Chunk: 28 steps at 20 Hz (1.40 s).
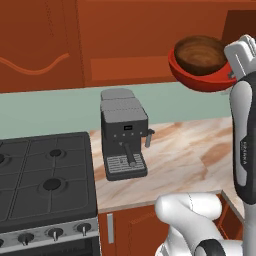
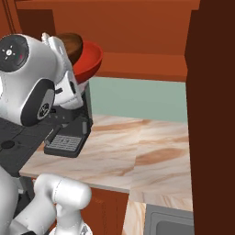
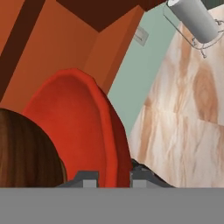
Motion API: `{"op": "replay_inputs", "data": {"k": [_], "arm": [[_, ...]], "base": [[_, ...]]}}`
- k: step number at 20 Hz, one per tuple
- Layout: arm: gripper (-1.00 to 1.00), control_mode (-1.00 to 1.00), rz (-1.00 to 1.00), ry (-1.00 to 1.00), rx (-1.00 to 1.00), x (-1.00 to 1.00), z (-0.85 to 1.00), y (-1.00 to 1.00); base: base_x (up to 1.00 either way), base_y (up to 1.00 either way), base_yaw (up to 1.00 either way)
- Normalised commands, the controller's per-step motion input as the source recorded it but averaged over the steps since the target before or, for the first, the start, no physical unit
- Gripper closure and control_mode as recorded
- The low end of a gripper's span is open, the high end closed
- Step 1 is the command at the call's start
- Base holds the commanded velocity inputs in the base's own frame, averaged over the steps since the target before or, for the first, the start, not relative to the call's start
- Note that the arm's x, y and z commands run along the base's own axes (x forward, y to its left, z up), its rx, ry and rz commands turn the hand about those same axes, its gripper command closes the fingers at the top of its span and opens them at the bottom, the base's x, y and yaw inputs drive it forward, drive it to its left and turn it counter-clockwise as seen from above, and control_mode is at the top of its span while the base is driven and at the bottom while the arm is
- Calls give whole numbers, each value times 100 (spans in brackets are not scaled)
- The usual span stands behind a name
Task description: Pick up the bowls on the counter and stack them on top of one another in the open cabinet. Place the smaller bowl on top of the larger bowl.
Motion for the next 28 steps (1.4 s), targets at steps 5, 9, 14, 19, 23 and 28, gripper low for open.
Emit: {"op": "replay_inputs", "data": {"k": [5,9,14,19,23,28], "arm": [[100,-100,-2,-4,2,13,6,10],[100,-100,-1,-8,5,12,0,8],[100,-100,-1,-9,6,11,0,6],[100,-100,-2,-4,4,9,3,7],[100,-100,-3,0,1,9,9,7],[100,-100,-4,6,0,13,10,6]], "base": [[0,0,0],[0,0,0],[0,0,0],[0,0,0],[0,0,0],[0,0,0]]}}
